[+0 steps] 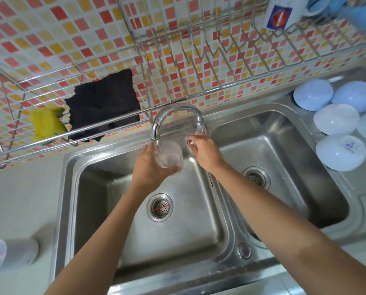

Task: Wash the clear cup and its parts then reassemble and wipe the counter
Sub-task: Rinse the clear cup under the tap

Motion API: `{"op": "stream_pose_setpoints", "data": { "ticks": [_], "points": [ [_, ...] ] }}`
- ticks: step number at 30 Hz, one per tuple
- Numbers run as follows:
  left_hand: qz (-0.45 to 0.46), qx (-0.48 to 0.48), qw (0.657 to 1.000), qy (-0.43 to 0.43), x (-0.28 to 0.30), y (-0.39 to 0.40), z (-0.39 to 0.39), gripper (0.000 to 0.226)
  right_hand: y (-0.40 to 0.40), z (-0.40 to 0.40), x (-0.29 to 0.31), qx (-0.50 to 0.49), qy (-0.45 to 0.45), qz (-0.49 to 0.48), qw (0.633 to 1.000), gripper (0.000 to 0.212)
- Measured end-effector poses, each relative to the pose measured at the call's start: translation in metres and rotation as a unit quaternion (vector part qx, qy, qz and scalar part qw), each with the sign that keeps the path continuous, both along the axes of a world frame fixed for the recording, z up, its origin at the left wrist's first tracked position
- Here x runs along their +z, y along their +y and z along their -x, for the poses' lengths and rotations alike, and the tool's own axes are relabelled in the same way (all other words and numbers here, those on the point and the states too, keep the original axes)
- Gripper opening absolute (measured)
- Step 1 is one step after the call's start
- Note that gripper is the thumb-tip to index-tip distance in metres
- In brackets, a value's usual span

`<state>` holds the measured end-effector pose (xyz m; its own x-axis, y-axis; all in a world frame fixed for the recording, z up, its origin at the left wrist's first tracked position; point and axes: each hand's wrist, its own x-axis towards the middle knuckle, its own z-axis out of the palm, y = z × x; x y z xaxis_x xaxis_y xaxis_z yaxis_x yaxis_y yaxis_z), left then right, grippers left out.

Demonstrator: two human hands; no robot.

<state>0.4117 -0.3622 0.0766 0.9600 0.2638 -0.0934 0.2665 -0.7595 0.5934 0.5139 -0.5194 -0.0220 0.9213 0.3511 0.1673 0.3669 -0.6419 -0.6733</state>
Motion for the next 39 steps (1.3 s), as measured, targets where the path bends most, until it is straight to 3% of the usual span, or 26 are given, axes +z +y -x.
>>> {"op": "stream_pose_setpoints", "data": {
  "ticks": [3,7,11,14,22,26,33,36,39],
  "points": [
    [-0.02,-0.017,1.0,0.011,-0.002,0.006,0.008,0.08,0.001,-0.001,-0.001,-0.003,0.012,0.008,1.0,0.01],
    [-0.02,0.033,0.999,0.002,-0.001,0.023,0.01,0.082,0.004,-0.002,-0.001,-0.016,0.041,0.003,0.999,0.02],
    [-0.043,-0.016,0.999,0.011,0.0,0.017,0.01,0.079,0.005,-0.002,-0.002,-0.022,0.039,0.005,0.999,0.022],
    [-0.015,0.004,1.0,0.002,-0.002,0.014,0.01,0.078,0.007,-0.002,0.001,-0.033,0.034,0.005,0.999,0.021],
    [0.008,-0.004,1.0,-0.012,-0.008,0.01,0.016,0.084,-0.01,-0.007,0.013,-0.155,0.112,-0.196,0.962,0.02],
    [0.025,-0.001,0.999,-0.019,-0.01,0.009,0.017,0.084,-0.01,-0.006,0.019,-0.174,0.159,-0.24,0.942,0.02],
    [0.078,0.016,0.996,-0.035,-0.014,0.01,0.02,0.079,-0.013,0.037,0.0,-0.198,-0.001,-0.156,0.968,0.027],
    [0.137,0.039,0.99,-0.019,-0.023,0.013,0.023,0.077,-0.025,0.071,-0.024,-0.165,-0.011,-0.092,0.982,0.032],
    [0.123,0.038,0.992,0.015,-0.035,0.013,0.027,0.079,-0.037,0.096,-0.047,-0.129,-0.016,-0.008,0.991,0.039]
  ]
}}
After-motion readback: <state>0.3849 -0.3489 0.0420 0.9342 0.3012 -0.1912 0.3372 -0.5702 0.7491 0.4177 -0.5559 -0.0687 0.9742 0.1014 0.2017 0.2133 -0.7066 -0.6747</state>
